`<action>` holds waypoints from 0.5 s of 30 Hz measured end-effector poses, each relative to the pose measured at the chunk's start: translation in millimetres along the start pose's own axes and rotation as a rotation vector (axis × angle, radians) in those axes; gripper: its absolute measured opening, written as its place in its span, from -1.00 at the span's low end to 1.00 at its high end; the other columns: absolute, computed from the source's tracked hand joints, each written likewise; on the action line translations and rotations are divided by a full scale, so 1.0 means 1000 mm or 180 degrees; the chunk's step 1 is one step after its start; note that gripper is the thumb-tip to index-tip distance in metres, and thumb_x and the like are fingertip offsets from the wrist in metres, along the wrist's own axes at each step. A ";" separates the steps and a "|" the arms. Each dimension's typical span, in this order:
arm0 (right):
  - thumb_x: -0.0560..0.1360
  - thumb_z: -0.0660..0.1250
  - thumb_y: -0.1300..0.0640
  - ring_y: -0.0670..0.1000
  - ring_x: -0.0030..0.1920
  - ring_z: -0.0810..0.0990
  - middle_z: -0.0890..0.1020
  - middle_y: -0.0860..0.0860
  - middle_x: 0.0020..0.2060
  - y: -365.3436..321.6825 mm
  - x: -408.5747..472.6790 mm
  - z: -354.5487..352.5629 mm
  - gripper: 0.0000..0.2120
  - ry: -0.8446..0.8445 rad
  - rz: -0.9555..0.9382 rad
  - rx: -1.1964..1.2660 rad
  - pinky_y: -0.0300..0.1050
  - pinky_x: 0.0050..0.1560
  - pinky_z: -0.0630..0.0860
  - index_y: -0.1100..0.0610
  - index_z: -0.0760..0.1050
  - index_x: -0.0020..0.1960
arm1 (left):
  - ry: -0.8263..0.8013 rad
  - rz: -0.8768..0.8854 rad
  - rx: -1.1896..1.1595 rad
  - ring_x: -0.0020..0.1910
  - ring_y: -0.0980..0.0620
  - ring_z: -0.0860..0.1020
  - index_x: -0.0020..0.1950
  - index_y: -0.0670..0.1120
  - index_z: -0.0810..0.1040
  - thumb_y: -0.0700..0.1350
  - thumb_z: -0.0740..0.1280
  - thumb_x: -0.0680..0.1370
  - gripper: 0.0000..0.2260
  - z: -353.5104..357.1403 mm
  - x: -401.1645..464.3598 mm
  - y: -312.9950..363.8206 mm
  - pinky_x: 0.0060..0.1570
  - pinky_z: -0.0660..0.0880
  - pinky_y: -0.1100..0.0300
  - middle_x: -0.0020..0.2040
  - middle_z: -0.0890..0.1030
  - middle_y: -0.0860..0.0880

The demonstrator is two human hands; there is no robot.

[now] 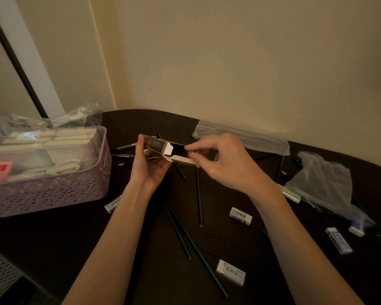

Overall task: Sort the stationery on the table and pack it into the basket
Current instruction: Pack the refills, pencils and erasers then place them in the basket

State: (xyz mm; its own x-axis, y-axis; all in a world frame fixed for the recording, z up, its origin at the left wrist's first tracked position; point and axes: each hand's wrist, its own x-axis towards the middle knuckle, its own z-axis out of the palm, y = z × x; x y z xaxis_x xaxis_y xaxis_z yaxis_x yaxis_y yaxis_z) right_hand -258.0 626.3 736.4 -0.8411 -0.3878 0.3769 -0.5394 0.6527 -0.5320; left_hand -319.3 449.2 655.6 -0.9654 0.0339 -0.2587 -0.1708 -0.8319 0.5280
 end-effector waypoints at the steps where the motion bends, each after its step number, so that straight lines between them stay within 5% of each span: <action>1: 0.53 0.36 0.16 -0.20 -0.13 0.58 0.64 -0.14 -0.08 0.000 0.000 0.001 -0.82 0.0103 0.0052 -0.0002 -0.32 -0.18 0.48 0.04 0.63 0.11 | -0.0004 0.0013 0.0045 0.08 -0.15 0.64 0.37 -0.15 0.40 0.17 0.34 0.52 -0.45 0.001 0.000 -0.001 0.01 0.62 0.03 0.20 0.57 -0.24; 5: 0.46 0.44 0.14 -0.19 -0.25 0.51 0.59 -0.12 -0.19 0.004 0.000 0.007 -0.95 0.0485 -0.0052 -0.0257 -0.08 -0.13 0.56 0.03 0.63 -0.09 | -0.0019 -0.0001 0.0145 0.12 -0.18 0.62 0.38 -0.14 0.37 0.16 0.35 0.52 -0.44 0.005 -0.002 -0.005 0.01 0.62 0.01 0.22 0.54 -0.26; 10: 0.46 0.43 0.11 -0.16 -0.24 0.43 0.53 -0.09 -0.16 0.012 0.001 -0.004 -0.89 0.0384 0.0065 -0.0144 -0.20 -0.15 0.44 0.02 0.67 -0.02 | 0.0030 -0.0053 0.0056 0.11 -0.20 0.62 0.38 -0.13 0.36 0.15 0.37 0.51 -0.44 0.008 -0.003 -0.006 -0.02 0.62 0.00 0.22 0.52 -0.27; 15: 0.49 0.41 0.18 -0.20 -0.22 0.51 0.60 -0.14 -0.21 0.037 -0.001 -0.034 -0.92 0.1386 0.0465 0.0214 -0.39 -0.18 0.45 0.02 0.62 -0.08 | 0.0099 -0.0070 -0.0034 0.10 -0.19 0.62 0.38 -0.14 0.38 0.15 0.36 0.51 -0.45 0.008 -0.004 -0.004 -0.05 0.63 0.00 0.22 0.51 -0.26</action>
State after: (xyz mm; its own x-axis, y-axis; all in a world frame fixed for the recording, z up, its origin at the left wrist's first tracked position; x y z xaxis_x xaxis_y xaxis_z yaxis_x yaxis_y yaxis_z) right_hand -275.9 672.9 742.7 -0.8213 0.0238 0.5700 -0.4299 0.6310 -0.6458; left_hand -316.6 456.8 660.4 -0.9547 0.0352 -0.2954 -0.1897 -0.8370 0.5133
